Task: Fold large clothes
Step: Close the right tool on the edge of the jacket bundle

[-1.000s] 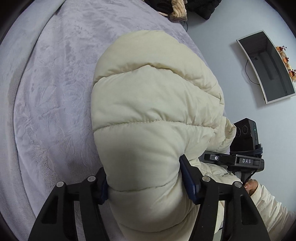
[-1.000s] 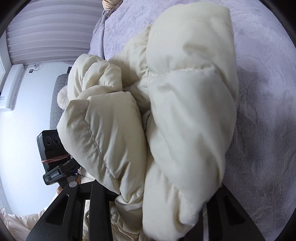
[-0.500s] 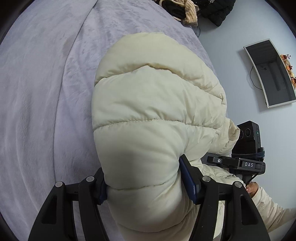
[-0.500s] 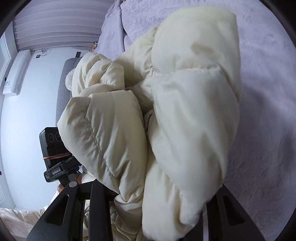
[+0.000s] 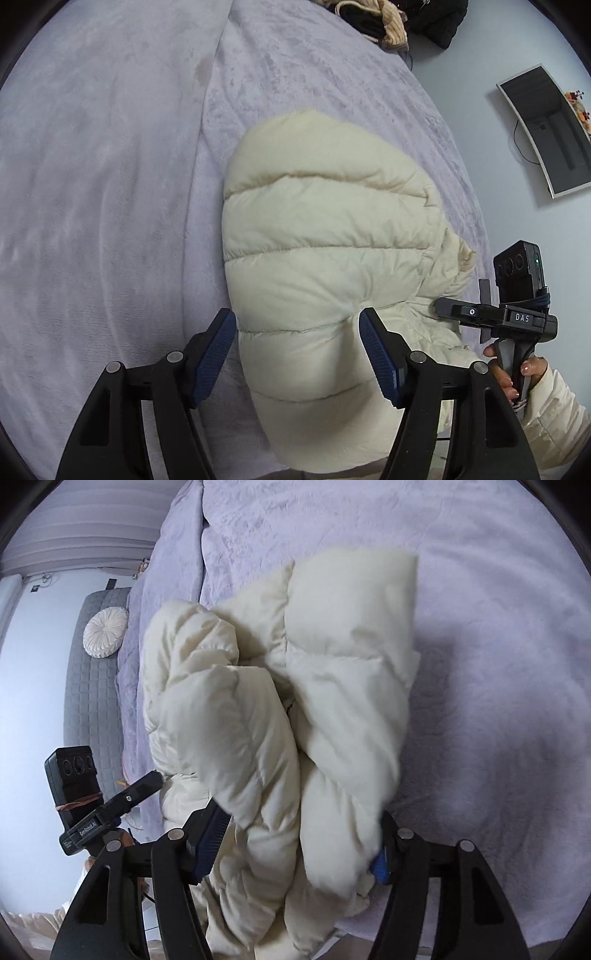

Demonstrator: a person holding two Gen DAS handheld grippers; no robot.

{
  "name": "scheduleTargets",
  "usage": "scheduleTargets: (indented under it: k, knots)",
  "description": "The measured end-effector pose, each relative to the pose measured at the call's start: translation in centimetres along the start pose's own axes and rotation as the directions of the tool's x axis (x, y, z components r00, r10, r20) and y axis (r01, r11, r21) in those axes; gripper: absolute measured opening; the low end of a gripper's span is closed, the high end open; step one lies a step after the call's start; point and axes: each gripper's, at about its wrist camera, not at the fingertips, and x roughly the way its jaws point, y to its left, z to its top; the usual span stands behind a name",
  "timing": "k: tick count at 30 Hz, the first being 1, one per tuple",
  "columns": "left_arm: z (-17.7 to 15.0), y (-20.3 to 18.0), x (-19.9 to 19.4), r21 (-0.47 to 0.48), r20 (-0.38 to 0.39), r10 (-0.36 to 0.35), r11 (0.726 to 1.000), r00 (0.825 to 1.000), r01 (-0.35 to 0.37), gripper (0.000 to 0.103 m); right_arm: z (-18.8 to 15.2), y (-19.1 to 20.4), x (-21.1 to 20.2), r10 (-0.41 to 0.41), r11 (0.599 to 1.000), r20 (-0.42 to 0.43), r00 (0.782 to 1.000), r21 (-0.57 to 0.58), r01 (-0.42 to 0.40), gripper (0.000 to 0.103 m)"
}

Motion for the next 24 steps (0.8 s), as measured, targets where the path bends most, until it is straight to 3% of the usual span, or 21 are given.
scheduleTargets:
  k: [4, 5, 6, 7, 12, 16, 21, 24]
  knots:
    - [0.6, 0.0, -2.1, 0.002, 0.068, -0.002, 1.000, 0.998, 0.002, 0.070, -0.3, -1.0, -4.6, -0.013, 0.999, 0.128, 0.992, 0.053, 0.006, 0.064]
    - [0.7, -0.2, -1.7, 0.003, 0.060, -0.009, 1.000, 0.998, 0.009, 0.070, -0.2, -1.5, -5.4, -0.018, 0.998, 0.159, 0.987, 0.069, 0.007, 0.054]
    - [0.8, -0.6, -1.0, 0.008, 0.047, -0.019, 1.000, 0.999, 0.019, 0.070, 0.2, -2.1, -5.6, -0.021, 0.996, 0.169, 0.985, 0.093, 0.006, 0.018]
    - [0.6, -1.0, -0.4, 0.024, 0.031, -0.033, 0.999, 0.999, 0.032, 0.070, 0.8, -2.6, -5.5, -0.029, 0.992, 0.161, 0.987, 0.122, 0.010, 0.003]
    - [-1.7, -6.4, 2.9, 0.189, -0.026, -0.021, 0.982, 0.999, 0.025, 0.070, 0.9, -3.0, -1.7, -0.058, 0.994, 0.107, 0.993, 0.101, 0.048, 0.003]
    - [-2.4, -8.7, 4.3, 0.249, -0.041, 0.020, 0.969, 0.999, -0.009, 0.070, 2.4, -0.4, 3.3, -0.117, 0.988, 0.041, 0.992, 0.108, 0.112, 0.003]
    - [-1.1, -8.7, 1.8, 0.215, -0.024, -0.017, 0.976, 1.000, 0.021, 0.070, 1.0, 2.4, -1.2, -0.172, 0.982, 0.091, 0.981, 0.102, 0.162, 0.003]
    - [0.9, -9.0, -0.8, 0.249, 0.061, -0.023, 0.969, 0.998, 0.007, 0.070, -1.0, 5.5, -4.9, -0.112, 0.994, 0.130, 0.985, 0.025, 0.110, 0.004]
